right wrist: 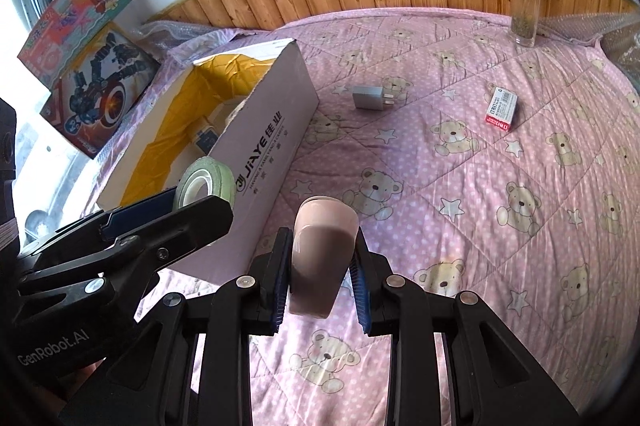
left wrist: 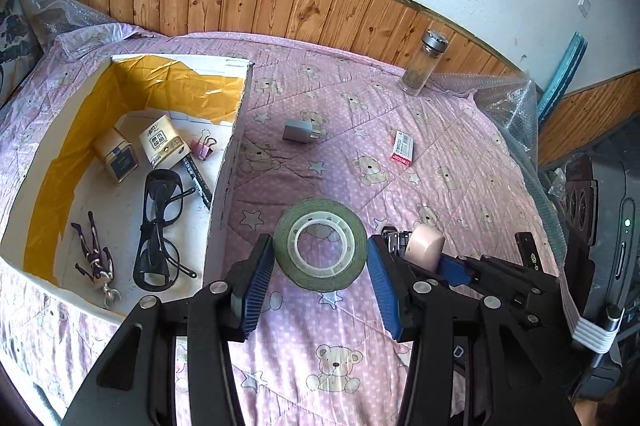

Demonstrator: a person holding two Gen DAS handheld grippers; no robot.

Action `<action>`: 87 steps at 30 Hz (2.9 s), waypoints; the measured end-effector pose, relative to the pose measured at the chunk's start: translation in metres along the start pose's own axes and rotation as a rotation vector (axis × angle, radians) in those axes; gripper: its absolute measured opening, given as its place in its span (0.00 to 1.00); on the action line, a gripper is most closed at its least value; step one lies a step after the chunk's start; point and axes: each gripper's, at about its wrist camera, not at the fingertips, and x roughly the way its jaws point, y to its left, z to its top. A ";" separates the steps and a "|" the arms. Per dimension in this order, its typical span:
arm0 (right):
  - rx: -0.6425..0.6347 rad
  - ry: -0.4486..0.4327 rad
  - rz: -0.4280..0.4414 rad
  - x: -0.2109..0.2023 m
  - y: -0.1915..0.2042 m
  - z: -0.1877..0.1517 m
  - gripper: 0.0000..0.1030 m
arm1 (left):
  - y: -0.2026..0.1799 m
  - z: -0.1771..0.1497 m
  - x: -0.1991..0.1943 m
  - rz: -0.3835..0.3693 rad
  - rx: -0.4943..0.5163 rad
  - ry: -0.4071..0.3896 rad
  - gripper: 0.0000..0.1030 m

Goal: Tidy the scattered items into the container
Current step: 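Carry the tape roll in the left tool and the stapler in the right tool over the box, then open the right tool to drop the stapler while the left tool drops the tape roll into the box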

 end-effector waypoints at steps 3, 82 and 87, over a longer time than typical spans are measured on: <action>-0.013 -0.007 0.006 -0.006 0.011 -0.004 0.28 | 0.003 -0.004 -0.011 -0.010 -0.007 -0.012 0.47; -0.417 0.163 -0.007 0.138 0.144 0.124 0.35 | 0.198 0.045 0.022 0.173 -0.229 0.147 0.50; -0.427 0.154 0.004 0.125 0.147 0.114 0.35 | 0.185 0.041 0.012 0.179 -0.212 0.133 0.50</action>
